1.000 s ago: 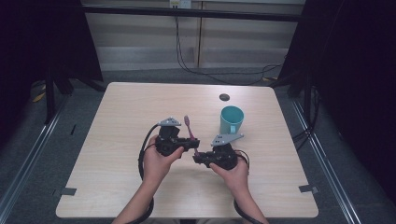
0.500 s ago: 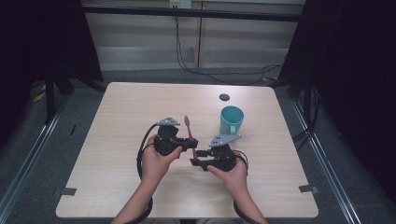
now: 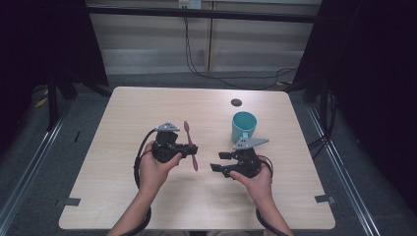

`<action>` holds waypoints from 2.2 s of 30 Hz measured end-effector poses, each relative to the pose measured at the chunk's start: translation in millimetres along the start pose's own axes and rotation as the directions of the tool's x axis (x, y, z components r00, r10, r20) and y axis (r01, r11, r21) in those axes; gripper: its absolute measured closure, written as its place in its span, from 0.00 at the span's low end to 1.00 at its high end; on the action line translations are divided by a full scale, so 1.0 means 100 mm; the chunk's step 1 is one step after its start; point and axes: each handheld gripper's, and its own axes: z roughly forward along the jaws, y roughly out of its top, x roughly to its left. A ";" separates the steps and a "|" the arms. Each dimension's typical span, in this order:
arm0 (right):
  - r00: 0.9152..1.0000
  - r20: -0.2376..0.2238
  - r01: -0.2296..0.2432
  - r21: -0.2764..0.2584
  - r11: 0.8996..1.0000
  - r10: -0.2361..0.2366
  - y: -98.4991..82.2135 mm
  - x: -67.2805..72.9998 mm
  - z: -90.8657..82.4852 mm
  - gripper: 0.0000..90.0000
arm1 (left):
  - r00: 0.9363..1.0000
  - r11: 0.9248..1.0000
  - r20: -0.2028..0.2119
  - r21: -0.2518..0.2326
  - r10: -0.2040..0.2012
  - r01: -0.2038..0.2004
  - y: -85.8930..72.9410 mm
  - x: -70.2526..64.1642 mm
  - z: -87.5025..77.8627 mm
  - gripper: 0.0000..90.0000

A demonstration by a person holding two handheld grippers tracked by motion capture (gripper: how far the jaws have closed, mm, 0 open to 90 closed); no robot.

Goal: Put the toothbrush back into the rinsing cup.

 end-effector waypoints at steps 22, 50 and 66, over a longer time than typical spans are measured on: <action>0.999 0.049 0.019 -0.091 0.996 -0.015 0.56 0.07 -0.23 0.54 | 0.999 0.998 0.006 0.028 0.053 -0.053 0.03 -0.16 0.11 0.91; 0.999 -0.029 0.019 -0.095 0.995 -0.022 0.72 0.23 -0.07 0.72 | 0.996 0.995 0.028 0.057 0.080 -0.082 0.05 -0.29 0.30 0.91; 1.000 -0.026 0.010 -0.119 0.993 -0.013 0.79 0.27 -0.05 0.95 | 0.995 0.996 0.051 0.001 0.091 -0.091 0.05 -0.31 0.28 0.90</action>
